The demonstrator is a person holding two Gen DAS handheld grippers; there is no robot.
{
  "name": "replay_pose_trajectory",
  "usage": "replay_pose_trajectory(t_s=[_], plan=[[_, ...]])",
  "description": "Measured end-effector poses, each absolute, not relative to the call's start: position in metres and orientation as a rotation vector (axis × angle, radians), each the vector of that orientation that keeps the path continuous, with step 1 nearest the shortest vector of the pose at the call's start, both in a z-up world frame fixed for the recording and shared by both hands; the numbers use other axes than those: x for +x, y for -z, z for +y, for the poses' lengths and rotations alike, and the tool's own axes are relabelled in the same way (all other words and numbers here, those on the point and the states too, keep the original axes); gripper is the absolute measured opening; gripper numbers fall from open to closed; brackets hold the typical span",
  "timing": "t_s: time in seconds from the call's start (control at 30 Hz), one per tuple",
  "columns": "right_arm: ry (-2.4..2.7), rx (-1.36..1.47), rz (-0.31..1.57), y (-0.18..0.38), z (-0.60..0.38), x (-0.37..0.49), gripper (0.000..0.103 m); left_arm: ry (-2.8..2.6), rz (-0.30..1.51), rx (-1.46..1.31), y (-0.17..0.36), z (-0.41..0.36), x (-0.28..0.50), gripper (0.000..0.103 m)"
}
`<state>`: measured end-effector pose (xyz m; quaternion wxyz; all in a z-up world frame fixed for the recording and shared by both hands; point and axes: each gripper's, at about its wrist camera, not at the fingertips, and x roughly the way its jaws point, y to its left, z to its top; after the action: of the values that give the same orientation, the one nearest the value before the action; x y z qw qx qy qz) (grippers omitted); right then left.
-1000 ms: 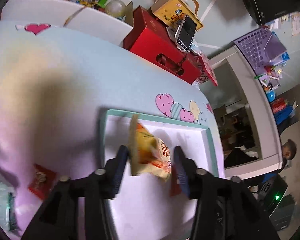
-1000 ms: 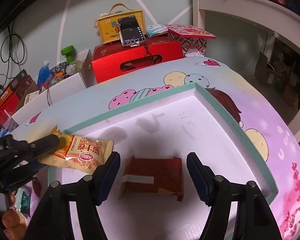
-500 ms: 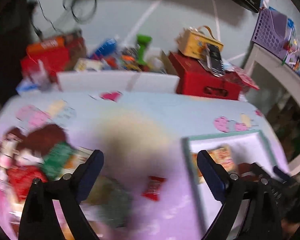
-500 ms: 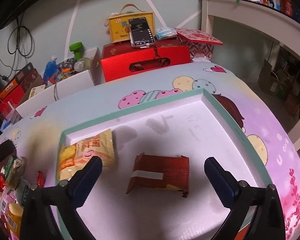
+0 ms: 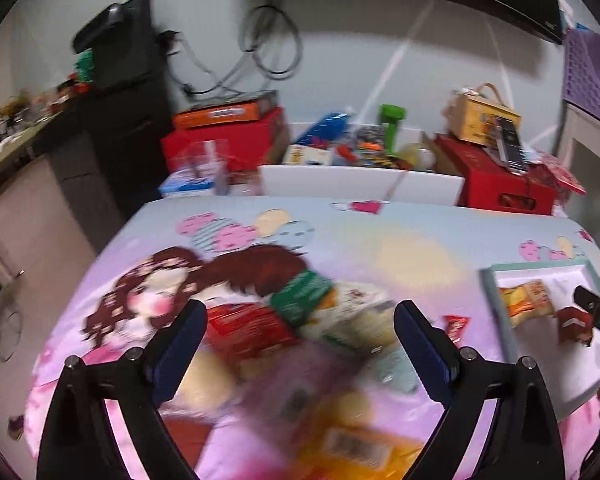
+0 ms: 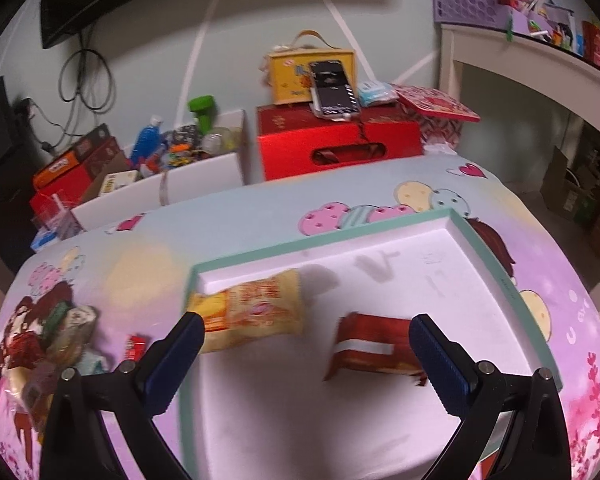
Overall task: Organize snacks
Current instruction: 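Release the wafer box and tan pack into the tray, opening both grippers, then move the right gripper back to the pile and grasp the yellow bread bag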
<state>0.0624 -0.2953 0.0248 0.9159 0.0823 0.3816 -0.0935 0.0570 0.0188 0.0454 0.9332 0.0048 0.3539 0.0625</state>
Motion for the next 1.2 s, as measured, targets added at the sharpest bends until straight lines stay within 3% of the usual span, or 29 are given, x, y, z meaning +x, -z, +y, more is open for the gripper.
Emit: replay_pose_trajectory(t_s=[0.57,1.2], plan=[[-0.061,0.113,0.817,-0.040,-0.192,0.047,0.103,-0.253,0.846,-0.075,-0.026,0.090,0.021,0.095],[-0.309,-0.088,1.031,0.023,-0.076,0.031,0.103,-0.157,1.091,-0.095,0.029,0.091,0.039,0.095]])
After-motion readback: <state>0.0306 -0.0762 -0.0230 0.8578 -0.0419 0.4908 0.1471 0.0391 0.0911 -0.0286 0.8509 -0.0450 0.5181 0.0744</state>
